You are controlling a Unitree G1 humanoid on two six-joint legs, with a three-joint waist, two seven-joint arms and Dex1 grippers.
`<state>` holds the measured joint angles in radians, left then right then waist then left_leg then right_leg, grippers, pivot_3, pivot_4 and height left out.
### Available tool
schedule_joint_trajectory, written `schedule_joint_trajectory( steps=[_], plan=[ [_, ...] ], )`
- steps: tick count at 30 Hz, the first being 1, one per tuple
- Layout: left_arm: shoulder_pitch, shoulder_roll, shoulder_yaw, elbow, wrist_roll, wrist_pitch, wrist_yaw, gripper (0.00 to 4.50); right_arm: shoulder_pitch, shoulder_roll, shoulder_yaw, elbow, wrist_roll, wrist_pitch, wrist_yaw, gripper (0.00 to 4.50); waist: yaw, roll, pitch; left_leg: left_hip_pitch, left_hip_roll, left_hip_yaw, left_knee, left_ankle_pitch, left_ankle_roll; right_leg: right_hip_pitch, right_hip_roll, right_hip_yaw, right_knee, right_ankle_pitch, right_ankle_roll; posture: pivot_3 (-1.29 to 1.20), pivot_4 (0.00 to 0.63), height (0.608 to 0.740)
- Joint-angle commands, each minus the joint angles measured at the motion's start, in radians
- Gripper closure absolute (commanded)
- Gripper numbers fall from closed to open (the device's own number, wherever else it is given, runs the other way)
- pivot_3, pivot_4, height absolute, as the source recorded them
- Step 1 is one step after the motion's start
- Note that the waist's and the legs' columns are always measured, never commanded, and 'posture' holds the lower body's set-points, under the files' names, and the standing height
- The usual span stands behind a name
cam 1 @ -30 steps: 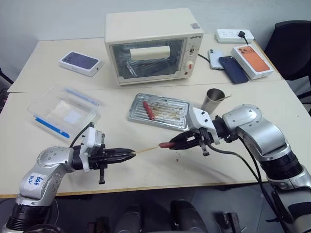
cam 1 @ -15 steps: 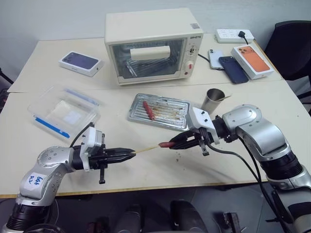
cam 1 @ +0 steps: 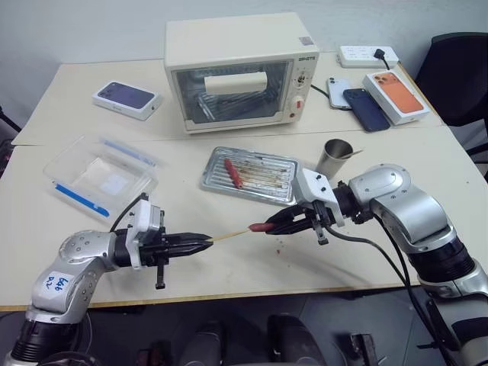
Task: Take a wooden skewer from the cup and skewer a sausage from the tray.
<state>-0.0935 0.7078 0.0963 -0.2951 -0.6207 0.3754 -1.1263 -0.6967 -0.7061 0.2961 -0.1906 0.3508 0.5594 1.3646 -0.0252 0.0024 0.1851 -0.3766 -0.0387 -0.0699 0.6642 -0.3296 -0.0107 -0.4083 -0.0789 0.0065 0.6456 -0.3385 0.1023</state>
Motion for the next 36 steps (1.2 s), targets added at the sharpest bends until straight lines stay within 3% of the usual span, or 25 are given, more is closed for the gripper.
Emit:
schedule_joint_trajectory(
  steps=[1,14,21,36],
  plan=[
    [-0.008,-0.005,-0.004,-0.004,0.007,-0.014,0.001,4.5,-0.001,-0.009,-0.003,-0.027,0.005,-0.011,0.007,4.23,0.0,0.0,0.0,0.0,0.0,0.0,0.0,0.0,0.0,0.0,0.0,0.0,0.0,0.0,0.0,0.0,0.15,0.74],
    [-0.088,-0.022,-0.065,0.018,0.022,0.001,0.002,4.5,-0.055,0.009,0.063,-0.035,-0.054,-0.029,-0.002,4.23,-0.002,0.0,0.0,0.0,0.0,0.0,0.001,0.0,0.0,0.0,0.0,0.0,0.001,0.0,0.0,0.0,0.15,0.74],
    [-0.131,-0.045,-0.124,0.008,0.041,0.027,-0.009,4.5,-0.145,0.079,0.133,-0.021,-0.122,0.002,-0.039,4.23,-0.001,0.0,0.0,0.0,0.0,0.0,0.001,0.0,0.0,-0.001,0.0,0.0,0.002,0.0,0.0,0.0,0.15,0.74],
    [-0.204,-0.151,-0.172,0.024,0.074,0.031,-0.009,4.5,-0.149,0.139,0.141,-0.027,-0.107,-0.054,0.061,4.23,-0.001,0.0,0.0,0.0,-0.001,0.0,0.002,0.0,0.0,-0.001,0.0,0.0,0.003,0.0,0.0,0.0,0.15,0.74]
  ],
)
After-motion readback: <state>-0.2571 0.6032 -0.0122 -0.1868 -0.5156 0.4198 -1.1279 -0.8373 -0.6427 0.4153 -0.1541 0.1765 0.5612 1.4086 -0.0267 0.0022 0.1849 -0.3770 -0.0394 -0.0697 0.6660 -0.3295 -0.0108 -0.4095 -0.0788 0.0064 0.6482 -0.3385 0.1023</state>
